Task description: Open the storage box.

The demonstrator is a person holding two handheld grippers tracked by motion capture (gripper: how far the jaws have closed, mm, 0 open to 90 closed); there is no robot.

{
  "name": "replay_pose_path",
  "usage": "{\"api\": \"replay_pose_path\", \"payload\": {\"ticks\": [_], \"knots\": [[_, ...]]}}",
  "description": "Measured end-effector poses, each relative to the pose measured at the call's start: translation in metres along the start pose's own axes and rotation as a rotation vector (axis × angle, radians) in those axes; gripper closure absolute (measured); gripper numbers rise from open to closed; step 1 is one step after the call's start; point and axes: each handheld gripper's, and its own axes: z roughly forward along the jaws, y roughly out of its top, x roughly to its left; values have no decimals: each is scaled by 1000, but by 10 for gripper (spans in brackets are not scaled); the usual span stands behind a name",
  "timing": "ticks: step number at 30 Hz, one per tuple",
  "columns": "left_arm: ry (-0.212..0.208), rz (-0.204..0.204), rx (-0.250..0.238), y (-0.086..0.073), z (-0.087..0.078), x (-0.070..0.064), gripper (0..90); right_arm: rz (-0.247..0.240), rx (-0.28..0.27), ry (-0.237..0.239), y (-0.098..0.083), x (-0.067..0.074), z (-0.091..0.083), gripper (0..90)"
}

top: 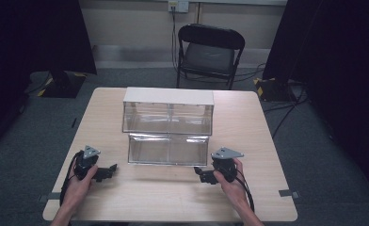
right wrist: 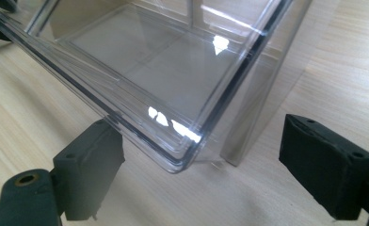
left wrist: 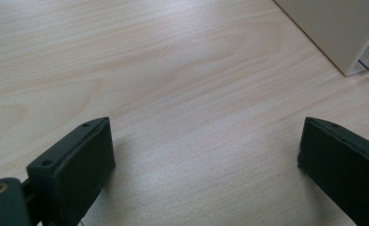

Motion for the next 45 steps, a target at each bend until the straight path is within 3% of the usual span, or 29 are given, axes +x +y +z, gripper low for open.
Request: {"api": "replay_pose_path", "payload": {"ticks": [24, 45], "knots": [[0, 0, 0, 0, 0, 0, 37, -11, -16, 6, 2, 4, -3, 137], [0, 0, 0, 0, 0, 0, 37, -10, 1, -1, 3, 4, -4, 143]]}}
